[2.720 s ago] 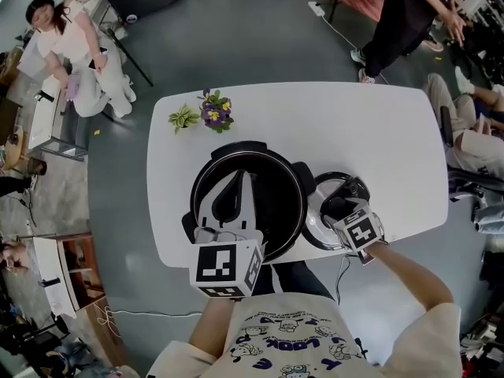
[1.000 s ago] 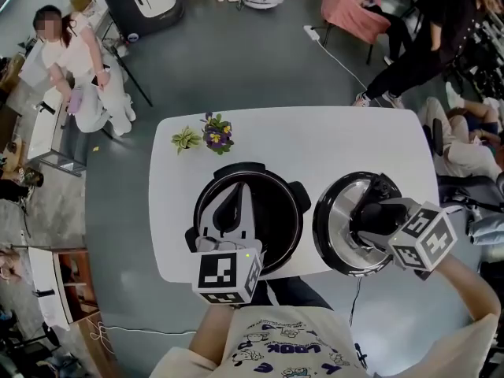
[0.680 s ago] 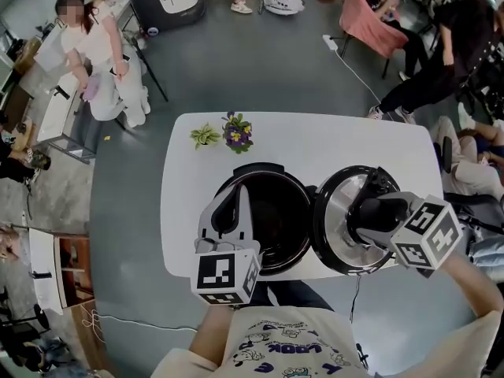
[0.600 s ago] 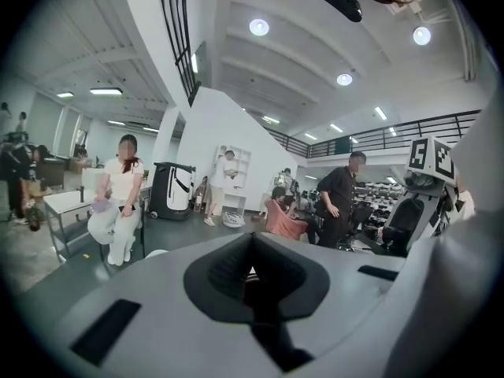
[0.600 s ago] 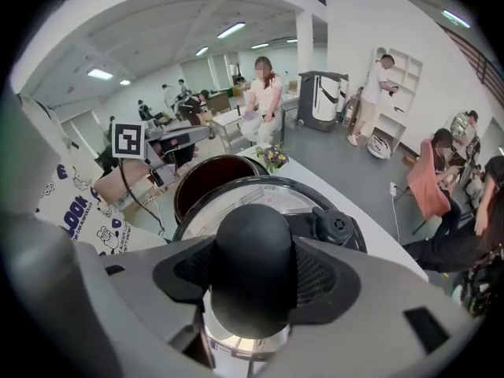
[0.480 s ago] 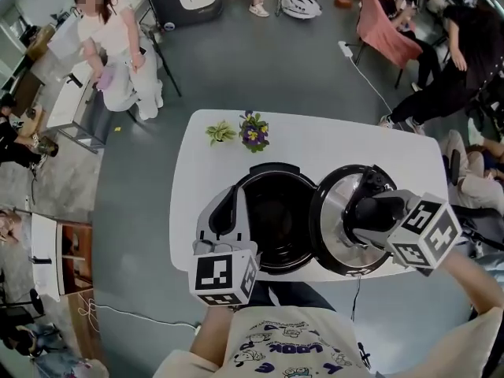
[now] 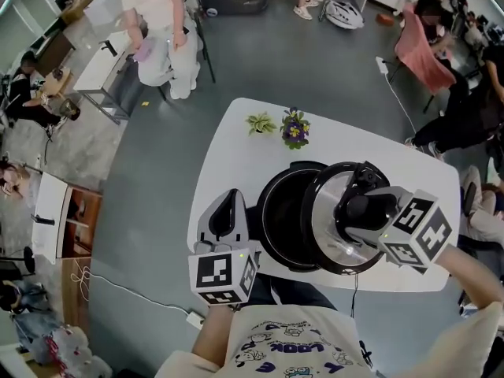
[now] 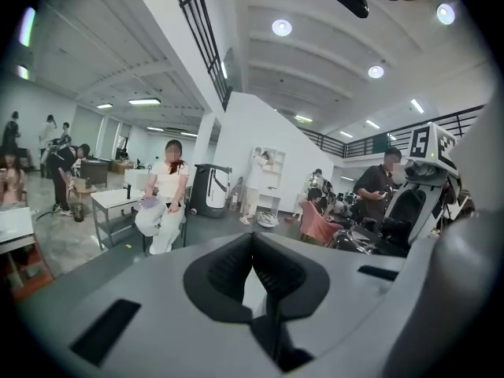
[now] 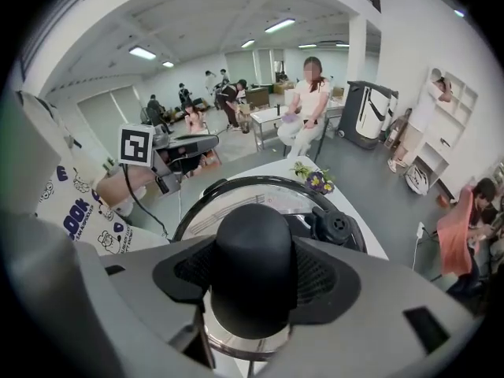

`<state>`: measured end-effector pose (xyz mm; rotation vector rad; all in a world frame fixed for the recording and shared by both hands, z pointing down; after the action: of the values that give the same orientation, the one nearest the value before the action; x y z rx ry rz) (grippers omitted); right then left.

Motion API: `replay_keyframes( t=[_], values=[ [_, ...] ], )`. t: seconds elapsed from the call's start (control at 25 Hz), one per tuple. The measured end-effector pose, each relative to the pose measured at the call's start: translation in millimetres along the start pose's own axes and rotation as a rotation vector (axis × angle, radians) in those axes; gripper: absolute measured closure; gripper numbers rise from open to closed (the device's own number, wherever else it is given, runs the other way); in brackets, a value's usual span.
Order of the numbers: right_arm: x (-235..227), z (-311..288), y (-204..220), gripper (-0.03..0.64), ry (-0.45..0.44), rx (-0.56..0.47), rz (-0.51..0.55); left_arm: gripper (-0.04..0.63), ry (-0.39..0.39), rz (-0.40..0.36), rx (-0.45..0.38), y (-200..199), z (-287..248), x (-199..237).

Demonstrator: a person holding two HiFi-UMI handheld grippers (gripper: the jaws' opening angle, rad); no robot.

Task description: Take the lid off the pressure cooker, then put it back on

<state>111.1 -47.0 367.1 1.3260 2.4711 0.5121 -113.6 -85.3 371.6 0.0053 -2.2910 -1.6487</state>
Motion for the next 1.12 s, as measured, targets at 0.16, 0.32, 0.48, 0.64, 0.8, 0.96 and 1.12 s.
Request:
replay_keyframes(
  t=[0.16, 0.32, 0.48, 0.64, 0.8, 0.96, 1.12],
  values=[
    [10.2, -15.8, -16.7, 0.322, -0.026, 0.004, 0.042, 0.581, -0.042, 0.019, 0.017, 11.9, 9.9, 19.4],
    [18.9, -30.7, -29.5, 0.322, -0.042, 0.007, 0.074, 0.581, -0.063, 0.036, 0.042, 26.4, 16.3, 31.4],
    [26.6, -43.3, -39.2, 0.322, -0.04, 0.013, 0.105, 0.58, -0.055, 0.067, 0.071, 40.3, 19.9, 36.9],
    [32.6, -54.6, -45.7, 0.322, -0.04, 0.02, 0.138, 0.512, -0.048, 0.097, 0.092, 51.4, 19.3, 41.1],
    [36.0, -63.0, -49.7, 0.322, -0.044, 0.035, 0.171, 0.491, -0.034, 0.135, 0.12, 63.1, 17.7, 41.2],
    [38.8, -72.7, -50.2, 0.322, -0.046, 0.045, 0.19, 0.472, -0.01, 0.171, 0.156, 77.9, 12.3, 39.0],
    [40.1, -78.6, -48.2, 0.322, -0.053, 0.058, 0.2, 0.465, -0.002, 0.181, 0.184, 88.2, 6.9, 37.2]
  ],
)
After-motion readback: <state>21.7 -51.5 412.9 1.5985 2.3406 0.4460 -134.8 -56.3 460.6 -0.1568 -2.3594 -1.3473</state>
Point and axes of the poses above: the fingertips, and each gripper's own axes: z backward along the fingers, x to its left, y out of its underside, the point moved 1 cm from there along z, backward along the fingers, and after that the axes turned 3 degrees about z, right-handed, at the moved point
